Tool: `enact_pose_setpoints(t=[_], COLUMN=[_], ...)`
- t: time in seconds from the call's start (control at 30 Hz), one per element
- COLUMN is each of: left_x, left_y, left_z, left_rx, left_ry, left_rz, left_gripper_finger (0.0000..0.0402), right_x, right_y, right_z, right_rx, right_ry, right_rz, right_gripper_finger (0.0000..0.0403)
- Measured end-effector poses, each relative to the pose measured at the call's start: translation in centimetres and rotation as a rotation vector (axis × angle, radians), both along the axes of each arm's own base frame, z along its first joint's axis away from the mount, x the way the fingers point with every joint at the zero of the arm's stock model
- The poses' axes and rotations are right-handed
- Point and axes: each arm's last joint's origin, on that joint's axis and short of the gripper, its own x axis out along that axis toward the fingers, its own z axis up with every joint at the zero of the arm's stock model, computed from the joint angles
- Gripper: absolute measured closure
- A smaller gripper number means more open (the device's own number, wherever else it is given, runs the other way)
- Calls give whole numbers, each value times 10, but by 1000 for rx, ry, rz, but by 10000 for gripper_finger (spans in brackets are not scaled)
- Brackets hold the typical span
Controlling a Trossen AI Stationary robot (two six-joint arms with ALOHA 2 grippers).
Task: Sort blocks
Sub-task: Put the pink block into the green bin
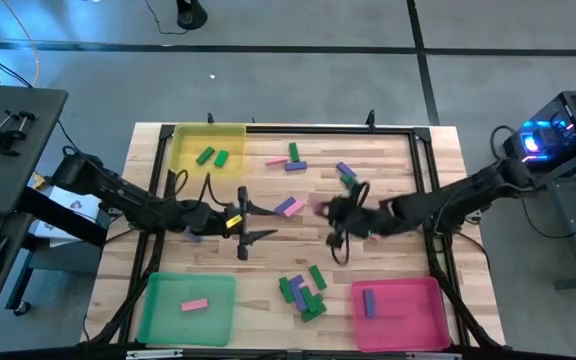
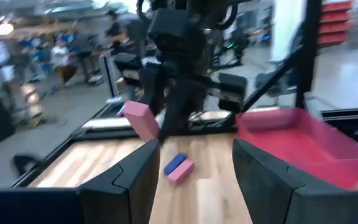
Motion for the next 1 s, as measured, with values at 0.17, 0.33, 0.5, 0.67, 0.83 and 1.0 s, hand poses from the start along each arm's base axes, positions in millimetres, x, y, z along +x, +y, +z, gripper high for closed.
enact_pose_setpoints(t=[0.17, 0.33, 0.5, 0.67, 0.83, 1.0], left_x=[11, 20, 27, 31, 31, 30], left_y=[-6, -10, -14, -15, -15, -15], left_z=[-11, -21, -20, -16, -14, -14], left_rx=[13, 23, 23, 18, 13, 13], left_ry=[-38, -6, -11, -31, -50, -55], left_rz=[-78, -135, -188, -189, -189, -198], left_gripper_finger=[213, 213, 213, 213, 213, 213], right_x=[21, 34, 43, 45, 45, 45], right_y=[41, 63, 69, 70, 70, 70], right_z=[-11, -17, -26, -31, -30, -30], right_rx=[-75, -99, -101, -85, -78, -68], right_ry=[-118, -236, -274, -270, -286, -289], right_rz=[159, 229, 236, 231, 233, 229], right_gripper_finger=[341, 341, 341, 341, 341, 341])
